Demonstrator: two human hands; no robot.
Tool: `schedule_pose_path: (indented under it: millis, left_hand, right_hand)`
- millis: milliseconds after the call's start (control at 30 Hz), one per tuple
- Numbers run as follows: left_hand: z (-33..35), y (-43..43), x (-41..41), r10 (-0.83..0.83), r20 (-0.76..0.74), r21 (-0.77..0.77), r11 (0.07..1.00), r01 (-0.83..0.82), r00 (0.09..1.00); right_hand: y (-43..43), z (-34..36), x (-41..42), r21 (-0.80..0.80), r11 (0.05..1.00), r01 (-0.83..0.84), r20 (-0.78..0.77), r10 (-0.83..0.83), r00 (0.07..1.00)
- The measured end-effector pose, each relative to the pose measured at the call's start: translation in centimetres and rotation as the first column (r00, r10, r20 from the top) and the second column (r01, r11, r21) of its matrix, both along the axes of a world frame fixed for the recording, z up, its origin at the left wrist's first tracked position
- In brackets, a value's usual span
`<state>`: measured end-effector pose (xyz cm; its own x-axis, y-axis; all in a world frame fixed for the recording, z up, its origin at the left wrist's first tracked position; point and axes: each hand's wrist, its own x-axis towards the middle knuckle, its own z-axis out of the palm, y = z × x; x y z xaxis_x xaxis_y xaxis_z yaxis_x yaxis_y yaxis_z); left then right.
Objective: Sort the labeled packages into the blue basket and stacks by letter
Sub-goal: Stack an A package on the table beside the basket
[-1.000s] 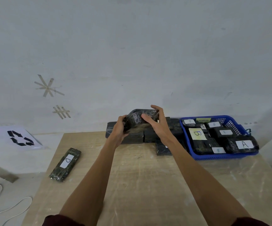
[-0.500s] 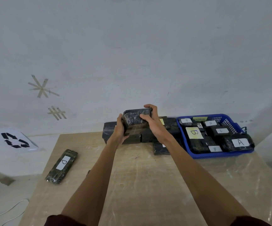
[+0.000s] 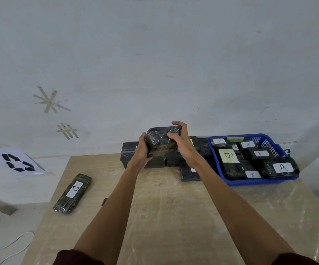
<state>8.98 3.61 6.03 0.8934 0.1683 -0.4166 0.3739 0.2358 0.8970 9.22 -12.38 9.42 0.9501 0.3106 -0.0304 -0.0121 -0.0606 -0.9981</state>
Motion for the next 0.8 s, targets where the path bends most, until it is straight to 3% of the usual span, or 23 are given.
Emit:
schedule_pose_path:
  millis: [233, 400, 533, 800]
  left_hand:
    - [-0.6, 0.5, 0.1, -0.004, 0.022, 0.047, 0.999, 0.003, 1.000]
    - [-1.3, 1.9, -0.4, 0.097, 0.041, 0.259, 0.960, -0.104, 0.994]
    - [-1.4, 2.7, -1.1, 0.052, 0.040, 0.449, 0.891, -0.064, 0.998]
    - [-2.8, 5.6, -1.4, 0.033, 0.039, 0.467, 0.883, -0.047, 0.999]
  right_hand:
    - [0.0, -0.6, 0.7, -0.018, 1.000, 0.019, 0.000, -0.019, 1.000]
    - [0.1, -1.7, 0.8, -0.013, 0.992, 0.127, -0.197, -0.127, 0.972]
    - [0.8, -3.0, 0.5, 0.039, 0.980, 0.193, -0.360, -0.166, 0.918]
    - [2.1, -5.7, -0.1, -0.027, 0.984, 0.177, -0.375, -0.174, 0.911]
